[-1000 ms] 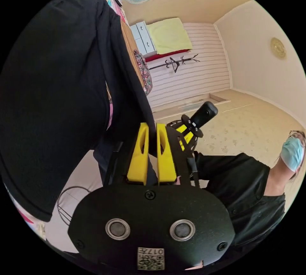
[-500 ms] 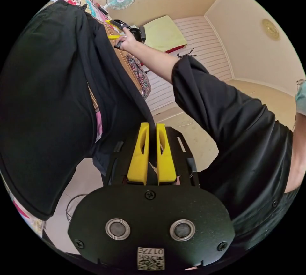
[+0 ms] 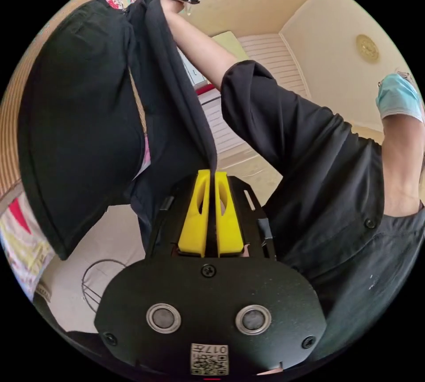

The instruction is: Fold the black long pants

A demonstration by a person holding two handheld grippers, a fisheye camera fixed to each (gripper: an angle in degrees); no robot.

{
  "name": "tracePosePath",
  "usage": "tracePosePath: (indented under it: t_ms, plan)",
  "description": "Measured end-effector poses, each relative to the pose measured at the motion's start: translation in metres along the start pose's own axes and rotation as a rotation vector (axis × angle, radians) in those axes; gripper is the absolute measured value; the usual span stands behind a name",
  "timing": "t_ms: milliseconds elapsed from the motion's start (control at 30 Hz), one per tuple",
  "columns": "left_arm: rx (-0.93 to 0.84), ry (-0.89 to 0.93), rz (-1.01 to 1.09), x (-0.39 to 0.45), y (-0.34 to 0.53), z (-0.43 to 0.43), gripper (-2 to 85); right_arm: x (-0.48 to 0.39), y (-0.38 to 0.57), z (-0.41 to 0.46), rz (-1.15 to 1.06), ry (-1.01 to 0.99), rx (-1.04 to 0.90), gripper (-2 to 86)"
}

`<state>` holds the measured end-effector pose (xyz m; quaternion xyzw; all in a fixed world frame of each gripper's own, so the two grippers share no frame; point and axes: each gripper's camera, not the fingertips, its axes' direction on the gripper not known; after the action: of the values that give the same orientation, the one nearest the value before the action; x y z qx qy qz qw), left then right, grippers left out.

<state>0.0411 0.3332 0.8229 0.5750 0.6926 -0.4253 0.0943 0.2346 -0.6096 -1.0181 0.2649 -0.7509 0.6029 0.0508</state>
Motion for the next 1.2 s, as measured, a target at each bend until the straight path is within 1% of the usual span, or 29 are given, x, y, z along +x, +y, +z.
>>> tracePosePath:
  t_ms: [67, 100, 133, 167, 200, 233, 267, 300, 333, 400, 467, 533, 600, 667, 733, 800, 833, 900, 967, 1033, 1100, 1200]
  plan:
    - [0.046, -0.075, -0.038, 0.0, 0.02, -0.022, -0.5, -0.021, -0.014, -0.007, 0.013, -0.164, 0.019, 2.0]
    - [0.073, -0.14, -0.082, -0.005, 0.034, -0.035, -0.4, -0.03, -0.02, 0.001, 0.023, -0.336, -0.015, 2.0]
    - [0.087, -0.174, -0.113, -0.009, 0.041, -0.042, -0.3, -0.032, -0.023, 0.015, 0.069, -0.5, -0.092, 1.8]
    - [0.13, -0.239, -0.169, -0.017, 0.056, -0.056, -0.1, -0.031, -0.02, 0.022, 0.111, -0.569, -0.122, 1.7]
    - [0.182, -0.299, -0.218, -0.026, 0.072, -0.07, 0.1, -0.022, -0.01, 0.03, 0.221, -0.697, -0.144, 1.4]
    - [0.2, -0.322, -0.237, -0.03, 0.078, -0.076, 0.3, -0.008, 0.008, 0.034, 0.34, -0.792, -0.147, 1.1]
    - [0.2, -0.331, -0.274, -0.04, 0.087, -0.081, 0.7, -0.001, 0.019, 0.035, 0.394, -0.829, -0.151, 1.0]
    - [0.163, -0.32, -0.314, -0.052, 0.091, -0.079, 1.4, 0.012, 0.044, 0.035, 0.469, -0.895, -0.166, 0.8]
    - [0.139, -0.314, -0.338, -0.057, 0.092, -0.076, 1.9, 0.023, 0.072, 0.031, 0.491, -0.952, -0.177, 0.8]
    - [0.107, -0.333, -0.377, -0.065, 0.093, -0.068, 4.0, 0.037, 0.12, 0.016, 0.454, -0.997, -0.192, 0.8]
    - [0.13, -0.356, -0.365, -0.061, 0.092, -0.067, 6.4, 0.054, 0.174, -0.011, 0.382, -0.971, -0.202, 0.8]
    - [0.158, -0.352, -0.337, -0.055, 0.088, -0.068, 8.4, 0.074, 0.25, -0.056, 0.281, -0.823, -0.18, 1.1]
    - [0.189, -0.353, -0.275, -0.047, 0.075, -0.066, 8.7, 0.086, 0.3, -0.084, 0.249, -0.741, -0.204, 1.7]
    - [0.18, -0.383, -0.255, -0.045, 0.06, -0.059, 9.1, 0.096, 0.343, -0.114, 0.233, -0.741, -0.209, 3.4]
    - [0.167, -0.417, -0.26, -0.044, 0.041, -0.052, 9.8, 0.106, 0.393, -0.145, 0.285, -0.739, -0.24, 8.5]
    - [0.2, -0.467, -0.215, -0.032, 0.015, -0.047, 10.0, 0.112, 0.425, -0.154, 0.364, -0.758, -0.297, 11.0]
    - [0.208, -0.489, -0.205, -0.031, 0.009, -0.045, 10.0, 0.113, 0.442, -0.155, 0.401, -0.798, -0.317, 11.3]
    - [0.187, -0.593, -0.215, -0.037, -0.014, -0.029, 9.6, 0.112, 0.462, -0.15, 0.439, -0.857, -0.351, 10.8]
    - [0.143, -0.595, -0.268, -0.052, -0.025, -0.012, 8.5, 0.11, 0.475, -0.145, 0.474, -0.906, -0.385, 9.7]
    - [0.167, -0.609, -0.291, -0.053, -0.024, -0.004, 6.9, 0.118, 0.49, -0.148, 0.59, -0.915, -0.365, 7.1]
    - [0.169, -0.645, -0.299, -0.049, -0.022, 0.005, 4.7, 0.124, 0.498, -0.146, 0.658, -0.929, -0.374, 5.3]
    - [0.15, -0.648, -0.306, -0.041, -0.023, 0.011, 0.6, 0.138, 0.495, -0.145, 0.628, -0.943, -0.39, 3.6]
